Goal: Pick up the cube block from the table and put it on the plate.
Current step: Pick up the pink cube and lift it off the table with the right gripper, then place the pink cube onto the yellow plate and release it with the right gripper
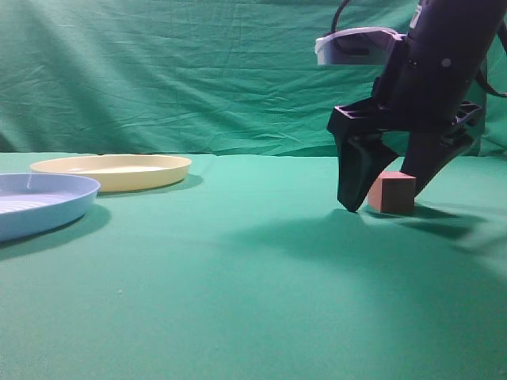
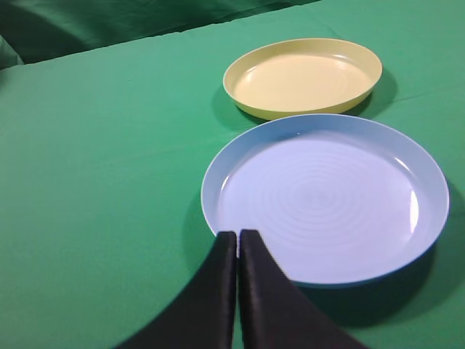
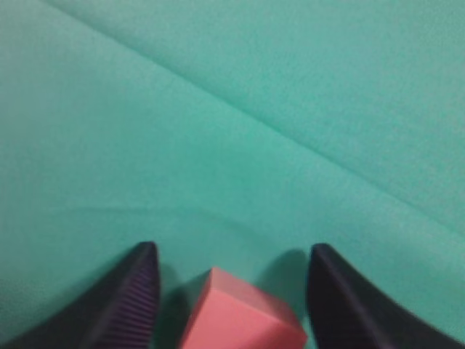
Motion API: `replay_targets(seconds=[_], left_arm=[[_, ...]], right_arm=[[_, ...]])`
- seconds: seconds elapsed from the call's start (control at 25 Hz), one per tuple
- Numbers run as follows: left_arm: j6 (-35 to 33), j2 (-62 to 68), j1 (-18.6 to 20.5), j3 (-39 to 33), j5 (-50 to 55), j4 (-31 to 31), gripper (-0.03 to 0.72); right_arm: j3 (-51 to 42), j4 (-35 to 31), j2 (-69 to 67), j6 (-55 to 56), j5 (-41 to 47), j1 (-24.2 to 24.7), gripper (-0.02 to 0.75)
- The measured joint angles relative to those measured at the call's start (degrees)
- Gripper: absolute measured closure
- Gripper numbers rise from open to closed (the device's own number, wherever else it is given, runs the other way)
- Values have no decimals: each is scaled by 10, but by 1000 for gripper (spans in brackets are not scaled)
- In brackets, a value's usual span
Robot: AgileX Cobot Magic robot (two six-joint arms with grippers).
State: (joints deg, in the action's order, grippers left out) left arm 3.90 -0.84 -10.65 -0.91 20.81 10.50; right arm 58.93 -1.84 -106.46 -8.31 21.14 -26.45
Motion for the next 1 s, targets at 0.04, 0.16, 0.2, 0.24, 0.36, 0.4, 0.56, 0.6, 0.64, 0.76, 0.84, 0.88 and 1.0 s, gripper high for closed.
replay_targets(seconds=[0.04,0.16,0.2,0.24,0.36,0.4,0.56,0.6,0.64,0.76,0.84,0.88,1.0], left_arm=[[0,0,0,0,0,0,688],[0,0,0,0,0,0,688],[0,0,0,0,0,0,688],[0,0,0,0,0,0,688],[0,0,0,0,0,0,688],[0,0,0,0,0,0,688],[0,0,0,0,0,0,688],[0,0,0,0,0,0,688],[0,0,0,0,0,0,688],[0,0,0,0,0,0,688],[0,0,0,0,0,0,688],[0,0,0,0,0,0,688],[0,0,0,0,0,0,688]], right_arm=[[5,0,-1,0,0,0,407],[33,1,-4,0,30,0,503],[52,2,-4,0,44,0,503],[73,2,-4,0,56,0,503],[137,2,-4,0,78,-2,503],[167,2,-4,0,77,-3,503],[274,-3,-30,-6,71,-29,503],[297,-4,-43,-7,69,-42,503],[325,-5,-61,-9,69,-54,503],[400,-9,-126,-10,68,-97,503],[450,-10,-177,-10,67,-124,503],[469,-11,-198,-13,67,-137,503],[518,-11,-260,-35,48,-165,503]])
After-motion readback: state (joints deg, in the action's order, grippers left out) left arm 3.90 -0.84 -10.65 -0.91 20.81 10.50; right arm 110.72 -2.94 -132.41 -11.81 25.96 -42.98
